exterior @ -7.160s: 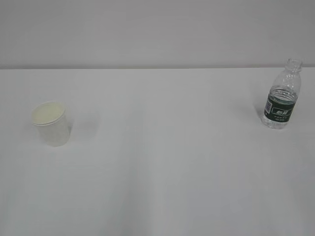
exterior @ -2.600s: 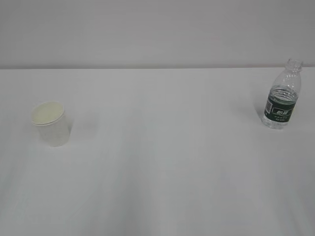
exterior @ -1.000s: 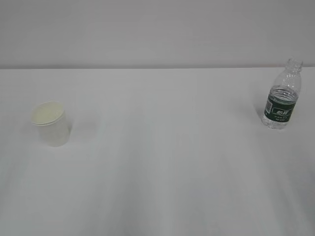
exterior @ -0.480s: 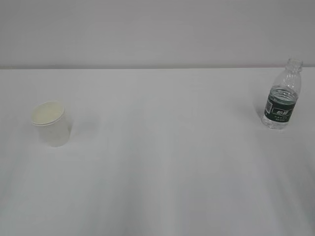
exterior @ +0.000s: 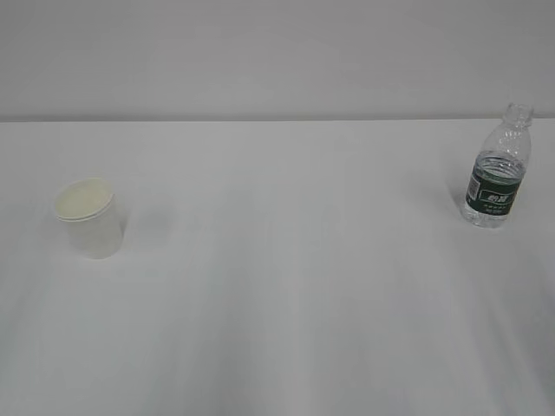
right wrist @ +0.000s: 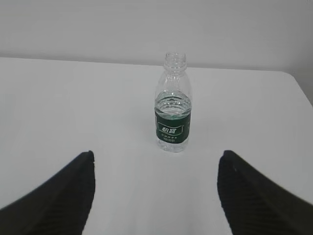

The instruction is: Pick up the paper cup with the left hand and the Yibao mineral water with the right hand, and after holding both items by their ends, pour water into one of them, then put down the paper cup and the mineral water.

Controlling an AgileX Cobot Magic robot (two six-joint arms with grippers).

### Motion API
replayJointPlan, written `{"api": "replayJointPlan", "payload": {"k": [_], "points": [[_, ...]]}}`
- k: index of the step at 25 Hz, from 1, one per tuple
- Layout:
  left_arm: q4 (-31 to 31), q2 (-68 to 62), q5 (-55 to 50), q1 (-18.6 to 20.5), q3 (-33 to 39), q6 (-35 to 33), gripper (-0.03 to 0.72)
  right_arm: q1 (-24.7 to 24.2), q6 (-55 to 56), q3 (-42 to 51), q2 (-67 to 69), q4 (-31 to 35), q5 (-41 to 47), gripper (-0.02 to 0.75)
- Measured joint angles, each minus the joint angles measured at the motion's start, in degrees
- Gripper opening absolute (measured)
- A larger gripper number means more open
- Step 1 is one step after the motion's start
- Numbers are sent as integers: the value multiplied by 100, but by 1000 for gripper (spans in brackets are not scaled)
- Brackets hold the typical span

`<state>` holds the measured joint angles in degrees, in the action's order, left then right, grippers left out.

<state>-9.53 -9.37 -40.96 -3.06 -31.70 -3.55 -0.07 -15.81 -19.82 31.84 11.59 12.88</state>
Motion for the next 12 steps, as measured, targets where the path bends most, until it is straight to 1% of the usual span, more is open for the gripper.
{"api": "replayJointPlan", "payload": {"k": [9,12], "points": [[0,0,0,0,12,0,557,15,-88,0,303,12,-66,590],[0,0,2,0,12,0,557,265,-308,0,463,12,-255,590]]}}
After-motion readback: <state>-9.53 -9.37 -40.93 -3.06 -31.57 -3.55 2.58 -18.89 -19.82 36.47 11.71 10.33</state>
